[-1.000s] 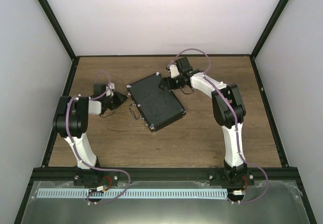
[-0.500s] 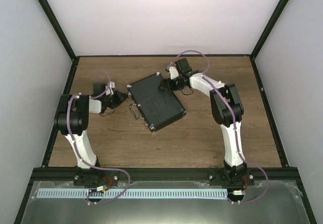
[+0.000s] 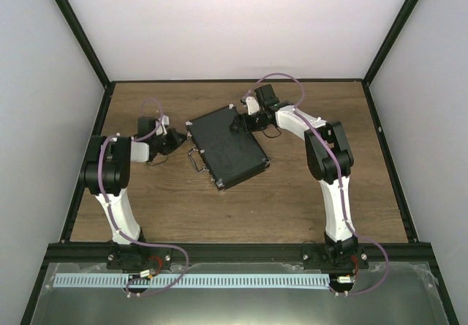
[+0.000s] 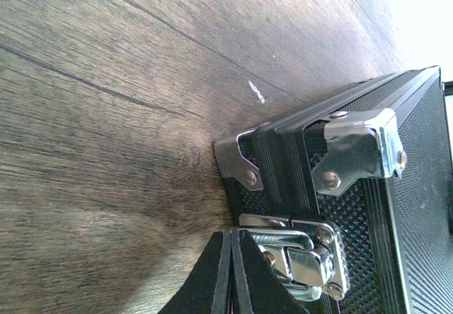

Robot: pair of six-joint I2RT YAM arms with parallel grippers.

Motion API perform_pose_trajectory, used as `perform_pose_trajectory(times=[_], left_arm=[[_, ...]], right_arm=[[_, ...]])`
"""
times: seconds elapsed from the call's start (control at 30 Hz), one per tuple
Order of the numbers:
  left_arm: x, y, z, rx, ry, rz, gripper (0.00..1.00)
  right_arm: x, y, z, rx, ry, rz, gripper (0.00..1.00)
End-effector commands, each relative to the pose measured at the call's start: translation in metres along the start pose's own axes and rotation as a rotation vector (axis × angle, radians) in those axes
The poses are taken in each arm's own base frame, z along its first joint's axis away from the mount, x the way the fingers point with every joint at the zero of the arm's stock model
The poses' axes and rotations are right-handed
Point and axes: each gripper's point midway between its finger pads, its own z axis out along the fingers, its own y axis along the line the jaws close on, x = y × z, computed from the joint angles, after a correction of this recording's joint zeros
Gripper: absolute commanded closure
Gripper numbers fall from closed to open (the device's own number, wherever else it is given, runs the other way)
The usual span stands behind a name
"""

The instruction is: Pack up texas hold em set

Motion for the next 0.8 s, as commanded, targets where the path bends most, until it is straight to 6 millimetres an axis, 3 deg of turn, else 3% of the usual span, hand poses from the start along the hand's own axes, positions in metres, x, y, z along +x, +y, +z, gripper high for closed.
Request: perform_pose_trajectory(times=[0.0,0.27,0.4,0.6,0.77], left_arm=[[0.039,0.03,0.013,-0.124,0.108,-0.037,0.96],[0.046,0.037,0.007,-0.173,0.107,-0.055,0.96],[0.046,0.036,0.003,-0.173,0.089,-0.059,0.91],[0.043,0.022,0.008,-0.095,0.087,-0.045,0.86],[0.041,0.023,0.015,-0.092,0.099,-0.038,0.87]], right_arm=[[0.006,0.001,0.01,-0.023,0.029,-0.005,0.22],[0.005,0.001,0.009,-0.017,0.025,-0.006,0.22],[0.005,0.0,0.008,-0.011,0.024,-0.007,0.22],[0.006,0.0,0.007,-0.01,0.025,-0.007,0.21],[0.007,0.0,0.007,-0.013,0.026,-0.005,0.22]])
